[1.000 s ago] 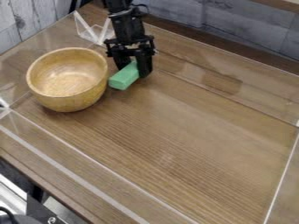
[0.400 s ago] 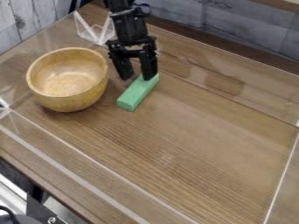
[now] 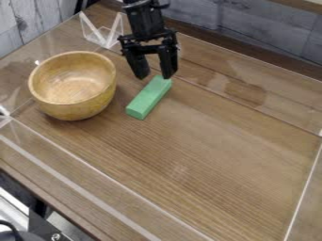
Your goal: Move green object from inside the wooden bowl to the table next to it
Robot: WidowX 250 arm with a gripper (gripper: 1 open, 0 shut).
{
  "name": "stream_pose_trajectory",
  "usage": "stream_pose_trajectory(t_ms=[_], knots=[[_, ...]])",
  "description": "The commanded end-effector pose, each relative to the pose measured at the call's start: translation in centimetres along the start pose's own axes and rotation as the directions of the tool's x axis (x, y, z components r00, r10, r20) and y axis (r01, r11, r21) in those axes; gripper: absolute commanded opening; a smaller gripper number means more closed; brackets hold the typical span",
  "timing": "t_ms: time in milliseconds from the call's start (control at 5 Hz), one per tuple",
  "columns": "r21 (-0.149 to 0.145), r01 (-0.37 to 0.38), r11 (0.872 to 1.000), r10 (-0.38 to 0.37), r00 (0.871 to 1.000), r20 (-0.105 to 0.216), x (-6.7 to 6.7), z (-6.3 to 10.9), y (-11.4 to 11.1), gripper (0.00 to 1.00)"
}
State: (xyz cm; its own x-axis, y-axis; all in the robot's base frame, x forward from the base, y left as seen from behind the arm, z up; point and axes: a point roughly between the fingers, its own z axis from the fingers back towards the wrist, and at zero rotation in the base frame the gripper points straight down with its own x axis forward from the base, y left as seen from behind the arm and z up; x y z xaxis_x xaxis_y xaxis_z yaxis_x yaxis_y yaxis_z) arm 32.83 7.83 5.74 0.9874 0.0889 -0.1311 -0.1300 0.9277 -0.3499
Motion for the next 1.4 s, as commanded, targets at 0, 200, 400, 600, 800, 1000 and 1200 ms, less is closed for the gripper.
stream_pose_trajectory(t_ms=[0, 200, 400, 600, 800, 1000, 1200], knots=[[0.034, 0.016, 0.999, -0.020, 0.994, 0.111, 0.5, 5.1, -1.1, 1.00], [0.040, 0.001, 0.999, -0.006, 0.992, 0.125, 0.7, 7.0, -0.9, 1.00], [0.049, -0.007, 0.999, 0.001, 0.991, 0.132, 0.8, 8.3, -1.0, 1.00], [0.061, 0.001, 0.998, -0.009, 0.991, 0.131, 0.5, 8.2, -0.8, 1.00], [0.068, 0.005, 0.998, -0.014, 0.992, 0.125, 0.2, 8.1, -0.5, 1.00], [0.074, 0.002, 0.997, -0.011, 0.992, 0.127, 0.6, 9.2, 0.2, 1.00], [0.074, -0.004, 0.997, -0.005, 0.992, 0.128, 0.8, 10.3, 0.7, 1.00]])
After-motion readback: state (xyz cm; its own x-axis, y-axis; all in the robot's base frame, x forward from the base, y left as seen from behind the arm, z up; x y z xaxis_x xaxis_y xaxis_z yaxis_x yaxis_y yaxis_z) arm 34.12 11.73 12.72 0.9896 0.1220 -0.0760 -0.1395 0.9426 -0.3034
